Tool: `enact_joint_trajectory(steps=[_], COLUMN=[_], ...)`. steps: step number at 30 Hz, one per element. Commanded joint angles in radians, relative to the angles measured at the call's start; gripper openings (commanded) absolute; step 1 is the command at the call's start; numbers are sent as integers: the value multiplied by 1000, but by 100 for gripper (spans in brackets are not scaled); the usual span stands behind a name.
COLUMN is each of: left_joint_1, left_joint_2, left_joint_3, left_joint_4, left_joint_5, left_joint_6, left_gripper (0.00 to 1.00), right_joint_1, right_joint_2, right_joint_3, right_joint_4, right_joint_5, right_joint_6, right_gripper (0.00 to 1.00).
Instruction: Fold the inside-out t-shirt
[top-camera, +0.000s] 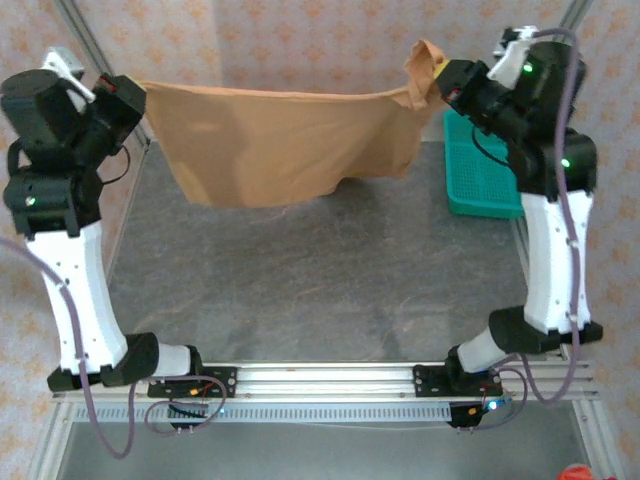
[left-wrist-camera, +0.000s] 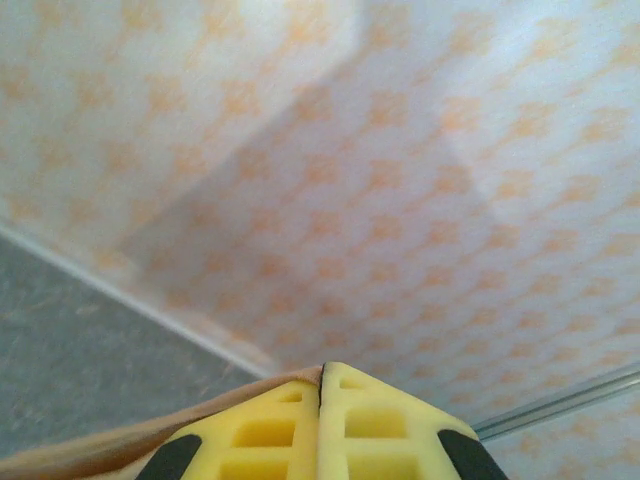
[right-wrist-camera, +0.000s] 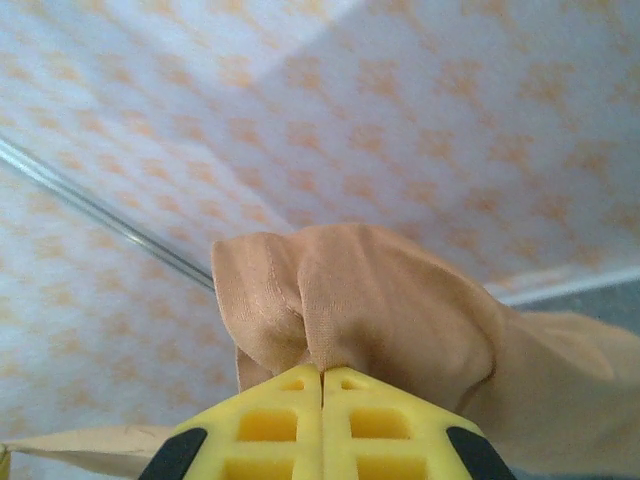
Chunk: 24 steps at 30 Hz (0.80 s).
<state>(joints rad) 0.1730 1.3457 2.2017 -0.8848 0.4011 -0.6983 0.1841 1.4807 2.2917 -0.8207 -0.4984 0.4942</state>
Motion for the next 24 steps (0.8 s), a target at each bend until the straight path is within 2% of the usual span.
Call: enact_joint_trajectory(steps=[1,6,11,17,24], left_joint_1=[13,13,13,10,-57], left_joint_2=[-38,-83,-62,19,248], left_joint_3=[57,76,89,-87,-331], left_joint_4=[36,65,62,139,247], left_joint_5=[-23,-28,-27,12,-7], left_joint_6=[-13,-19,-8,-6,54], left_gripper=[0,0,0,0,0], right_joint_1=[-3,-2,-2,-3,-2], right_joint_2=[-115,-193,-191,-63,161], right_joint_3=[-12,-21,-10,-50,-280], right_joint_4=[101,94,87,69,218], right_joint_5=[7,37,66,114,136], right_joint_6=[-15,-30,-45,-84,-61], right_gripper=[0,0,0,0,0])
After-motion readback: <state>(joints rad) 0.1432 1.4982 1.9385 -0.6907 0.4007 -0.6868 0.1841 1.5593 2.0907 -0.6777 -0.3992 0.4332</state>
